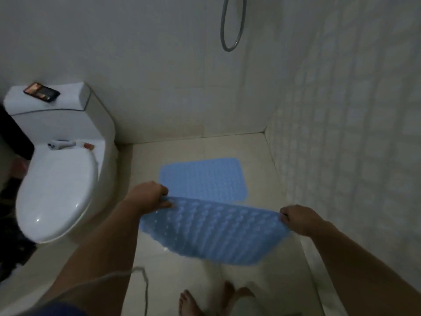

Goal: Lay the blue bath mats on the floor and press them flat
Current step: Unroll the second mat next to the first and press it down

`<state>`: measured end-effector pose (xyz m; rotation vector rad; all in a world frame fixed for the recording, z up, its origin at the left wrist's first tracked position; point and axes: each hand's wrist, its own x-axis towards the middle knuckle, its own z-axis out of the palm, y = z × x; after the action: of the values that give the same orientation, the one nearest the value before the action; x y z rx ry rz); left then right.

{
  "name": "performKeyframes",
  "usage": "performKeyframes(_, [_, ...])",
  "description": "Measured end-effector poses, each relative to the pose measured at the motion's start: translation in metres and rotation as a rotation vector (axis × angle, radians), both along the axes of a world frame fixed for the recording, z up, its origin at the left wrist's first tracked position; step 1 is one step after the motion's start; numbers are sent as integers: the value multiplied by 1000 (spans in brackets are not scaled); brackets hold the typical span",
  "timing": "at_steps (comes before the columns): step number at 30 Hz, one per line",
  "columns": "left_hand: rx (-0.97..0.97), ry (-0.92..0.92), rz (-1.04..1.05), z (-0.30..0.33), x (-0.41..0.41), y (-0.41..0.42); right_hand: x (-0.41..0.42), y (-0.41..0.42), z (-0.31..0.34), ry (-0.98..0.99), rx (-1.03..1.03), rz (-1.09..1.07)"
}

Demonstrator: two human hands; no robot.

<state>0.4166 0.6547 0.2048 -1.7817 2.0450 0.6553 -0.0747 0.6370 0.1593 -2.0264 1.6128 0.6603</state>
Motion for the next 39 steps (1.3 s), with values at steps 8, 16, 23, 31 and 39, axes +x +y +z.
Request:
performKeyframes(8, [194,1,88,-322,16,-45,46,-89,-290,98,38,30])
performKeyframes(16, [-62,-162,248,-683,-9,-34,94,-105,-650,4,-8,-206])
performKeyframes(23, [-70,-34,542,-812,-23,28,131,-44,-782,-50,-327,-432])
performKeyframes(31, [-241,-47,569,-836,-37,47,121,-34,-803,-68,-487,-425])
performKeyframes(39, [-287,-56,556,-844,-37,49,120,-31,-802,-68,-506,-437])
